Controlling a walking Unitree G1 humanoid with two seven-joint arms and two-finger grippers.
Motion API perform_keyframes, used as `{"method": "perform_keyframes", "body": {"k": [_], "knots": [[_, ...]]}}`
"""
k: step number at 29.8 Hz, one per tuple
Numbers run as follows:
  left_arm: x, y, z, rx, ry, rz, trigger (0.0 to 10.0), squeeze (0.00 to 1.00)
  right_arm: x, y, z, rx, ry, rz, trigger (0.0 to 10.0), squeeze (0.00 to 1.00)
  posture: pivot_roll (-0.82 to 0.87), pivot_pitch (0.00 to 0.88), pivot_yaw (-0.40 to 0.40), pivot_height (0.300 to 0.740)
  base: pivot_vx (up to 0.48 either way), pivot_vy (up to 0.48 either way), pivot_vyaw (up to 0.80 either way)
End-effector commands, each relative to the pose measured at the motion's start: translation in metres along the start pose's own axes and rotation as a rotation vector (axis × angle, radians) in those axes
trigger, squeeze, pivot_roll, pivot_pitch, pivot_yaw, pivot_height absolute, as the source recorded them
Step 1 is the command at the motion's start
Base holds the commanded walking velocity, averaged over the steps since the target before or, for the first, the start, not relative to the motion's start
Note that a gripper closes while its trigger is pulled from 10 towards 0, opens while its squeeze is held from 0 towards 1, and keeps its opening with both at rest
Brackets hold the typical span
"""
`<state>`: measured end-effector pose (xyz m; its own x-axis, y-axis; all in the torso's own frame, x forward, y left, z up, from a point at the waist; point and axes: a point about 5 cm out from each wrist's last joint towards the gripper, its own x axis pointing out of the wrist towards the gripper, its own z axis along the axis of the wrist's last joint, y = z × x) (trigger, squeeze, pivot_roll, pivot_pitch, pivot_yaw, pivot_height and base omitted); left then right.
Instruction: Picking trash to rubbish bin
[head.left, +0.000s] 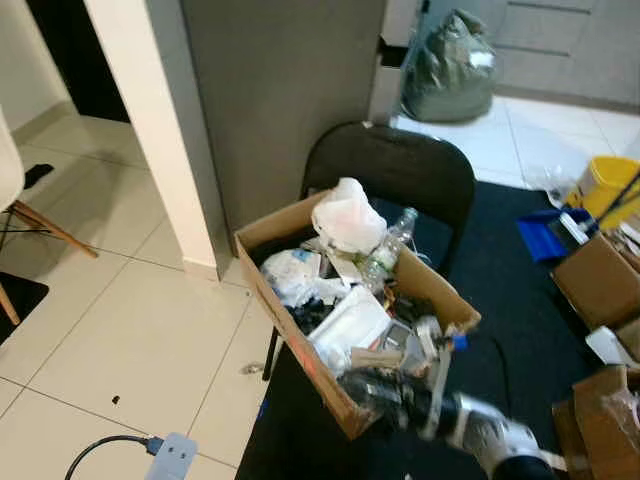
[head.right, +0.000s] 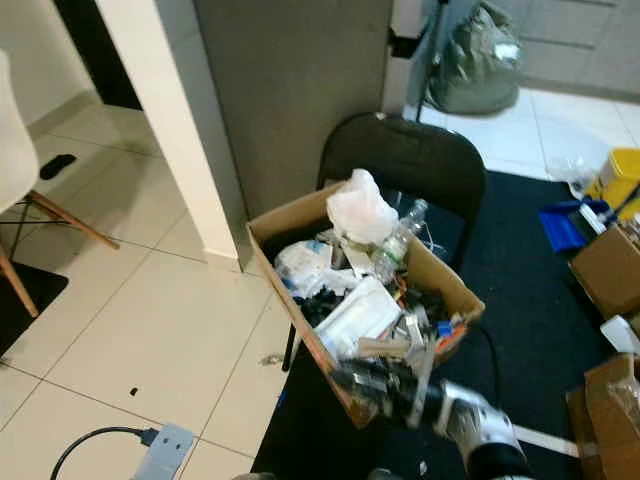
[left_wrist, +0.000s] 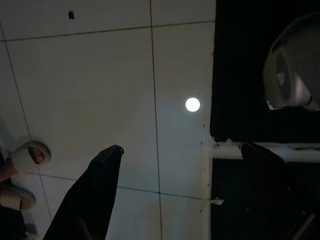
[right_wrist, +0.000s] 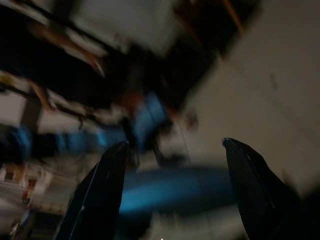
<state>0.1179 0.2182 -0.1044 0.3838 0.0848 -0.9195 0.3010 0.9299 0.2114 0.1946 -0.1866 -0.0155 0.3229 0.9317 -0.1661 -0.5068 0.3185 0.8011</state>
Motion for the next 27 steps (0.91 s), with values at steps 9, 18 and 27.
{"method": "perform_keyframes", "body": {"k": [9,18,27], "knots": [[0.0,-0.004,-0.004,0.02,0.02,-0.008,10.0,0.0,-0.03,-0.016,-0.055,0.087,0.24,-0.289,10.0,0.0,0.05,0.0,0.002,0.74,-0.348,0.0,0.0],[-0.001,-0.006,-0.007,0.002,0.02,-0.012,10.0,0.0,-0.041,-0.035,-0.088,0.053,0.362,-0.778,10.0,0.0,0.06,0.013,-0.003,0.74,-0.305,0.0,0.0],[-0.001,-0.006,-0.008,-0.011,0.018,-0.008,10.0,0.0,-0.036,-0.03,-0.122,0.078,0.434,-0.898,10.0,0.0,0.07,0.019,-0.002,0.74,0.0,0.0,0.0]]}}
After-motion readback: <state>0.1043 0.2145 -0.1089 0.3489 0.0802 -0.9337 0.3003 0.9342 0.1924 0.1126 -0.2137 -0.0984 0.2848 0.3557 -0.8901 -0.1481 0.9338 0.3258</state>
